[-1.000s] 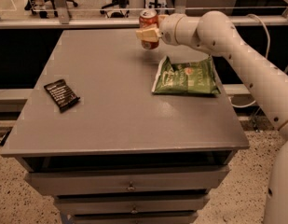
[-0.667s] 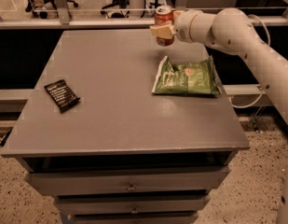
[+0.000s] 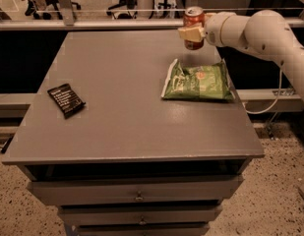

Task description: Move coke can near green jalapeno chip bag

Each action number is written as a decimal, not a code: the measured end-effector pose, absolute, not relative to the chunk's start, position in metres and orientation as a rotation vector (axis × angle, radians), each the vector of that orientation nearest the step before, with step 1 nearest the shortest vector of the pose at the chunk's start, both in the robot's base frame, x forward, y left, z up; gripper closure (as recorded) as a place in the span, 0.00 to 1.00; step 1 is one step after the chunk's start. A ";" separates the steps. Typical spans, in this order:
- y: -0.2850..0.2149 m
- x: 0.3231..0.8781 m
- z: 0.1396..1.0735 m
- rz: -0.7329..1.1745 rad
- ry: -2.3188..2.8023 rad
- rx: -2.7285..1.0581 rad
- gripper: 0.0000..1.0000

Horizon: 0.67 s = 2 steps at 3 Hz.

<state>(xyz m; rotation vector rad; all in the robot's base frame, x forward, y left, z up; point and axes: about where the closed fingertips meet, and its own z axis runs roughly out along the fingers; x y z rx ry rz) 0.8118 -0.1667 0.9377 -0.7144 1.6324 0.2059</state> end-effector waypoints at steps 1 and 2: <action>-0.178 0.795 0.915 0.234 1.691 -0.686 0.98; -0.178 0.786 0.903 0.252 1.726 -0.688 0.76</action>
Offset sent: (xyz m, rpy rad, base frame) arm -0.0369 -0.0176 -0.0456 0.0190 0.1419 -0.0160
